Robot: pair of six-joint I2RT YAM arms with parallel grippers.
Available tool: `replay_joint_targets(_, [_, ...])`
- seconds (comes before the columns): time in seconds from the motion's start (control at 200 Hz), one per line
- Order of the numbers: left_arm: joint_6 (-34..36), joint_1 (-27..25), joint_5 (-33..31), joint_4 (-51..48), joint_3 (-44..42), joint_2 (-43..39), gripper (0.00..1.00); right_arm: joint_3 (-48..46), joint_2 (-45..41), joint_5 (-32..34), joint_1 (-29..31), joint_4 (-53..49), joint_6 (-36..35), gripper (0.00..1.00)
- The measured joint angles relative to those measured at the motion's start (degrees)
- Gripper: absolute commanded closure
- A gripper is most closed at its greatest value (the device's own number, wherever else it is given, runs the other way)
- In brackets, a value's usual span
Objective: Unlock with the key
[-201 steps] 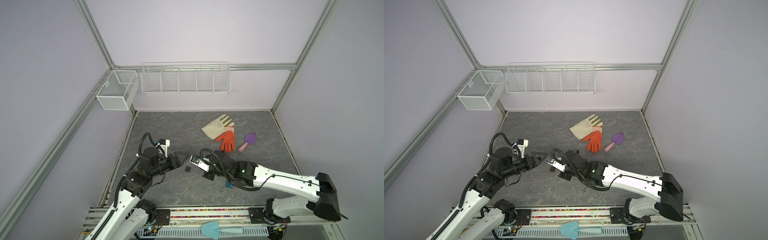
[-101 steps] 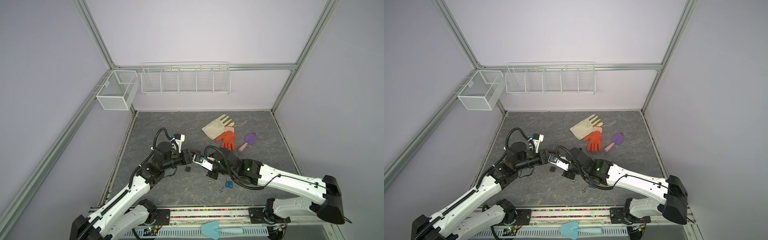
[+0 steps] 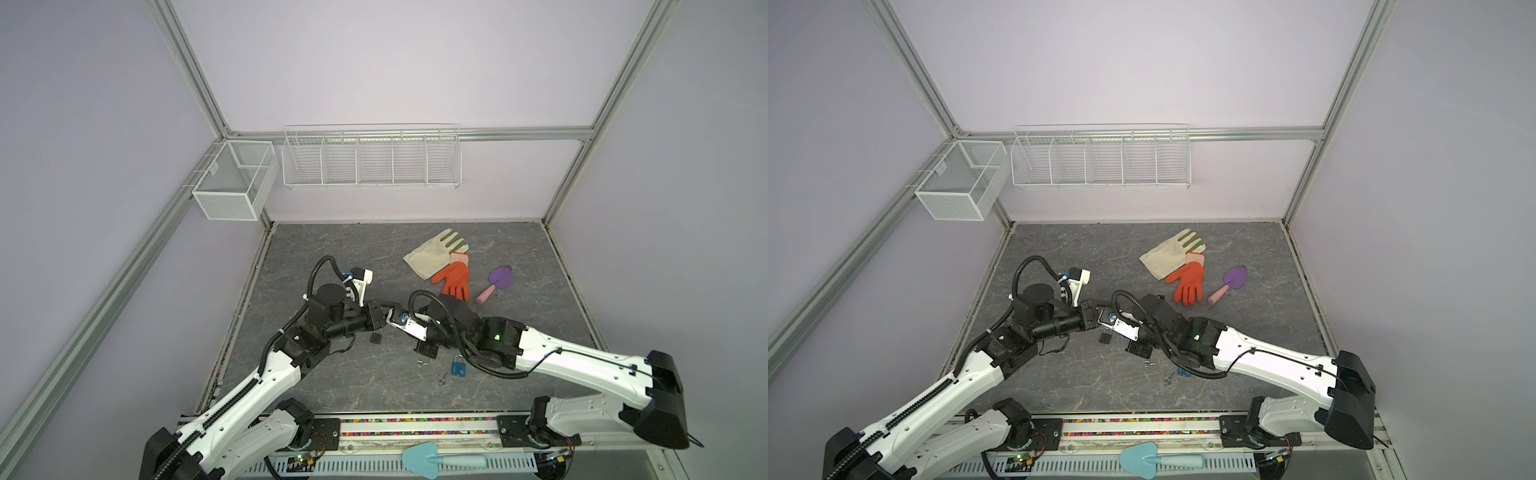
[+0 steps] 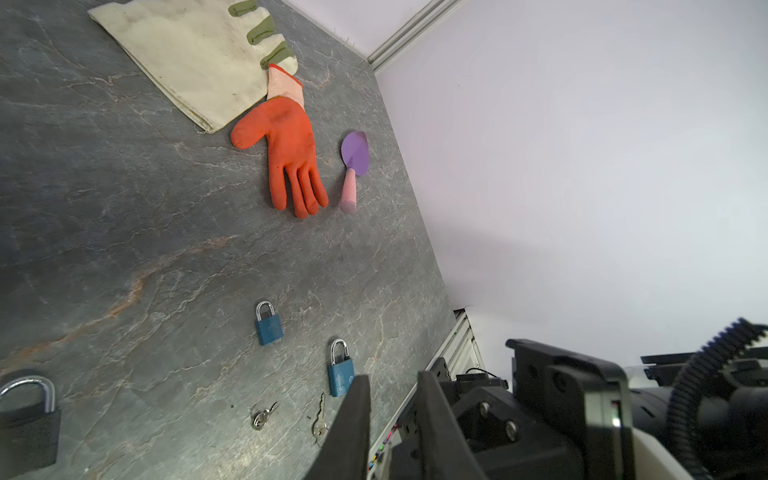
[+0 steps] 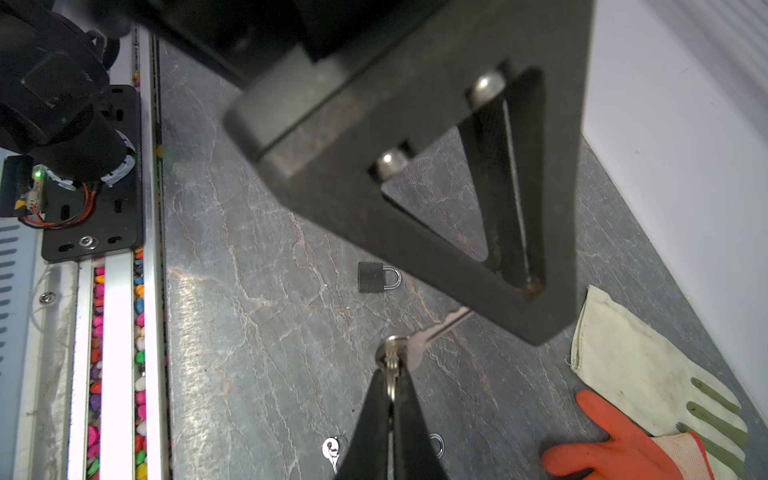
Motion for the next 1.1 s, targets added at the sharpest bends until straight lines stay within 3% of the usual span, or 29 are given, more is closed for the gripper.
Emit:
replay_joint_targets(0.585, [1.9,-1.0,0.3,-3.0,0.0,0.0,0.89,1.6,0.8,0.3,0.0,-0.6,-0.3,0.94])
replay_joint_targets(0.78, [2.7,-1.1,0.6,-3.5,0.0,0.1,1.0,1.6,0.9,0.7,0.0,-0.7,-0.7,0.94])
replay_joint_targets(0.89, [3.0,-1.1,0.4,-3.9,0.2,0.1,1.0,1.6,0.9,0.9,0.0,-0.7,-0.9,0.93])
replay_joint_targets(0.939, [3.1,-1.1,0.1,-4.1,0.4,0.1,1.0,1.7,0.9,1.0,0.0,-0.7,-0.8,0.87])
replay_joint_targets(1.009, [3.3,-1.2,-0.8,-4.7,0.8,0.1,1.0,2.0,0.9,1.3,0.0,-0.9,-0.9,0.67])
replay_joint_targets(1.099, [3.8,-1.3,-2.5,-5.5,1.6,0.1,1.0,3.5,0.9,1.5,0.0,-2.1,0.1,0.59])
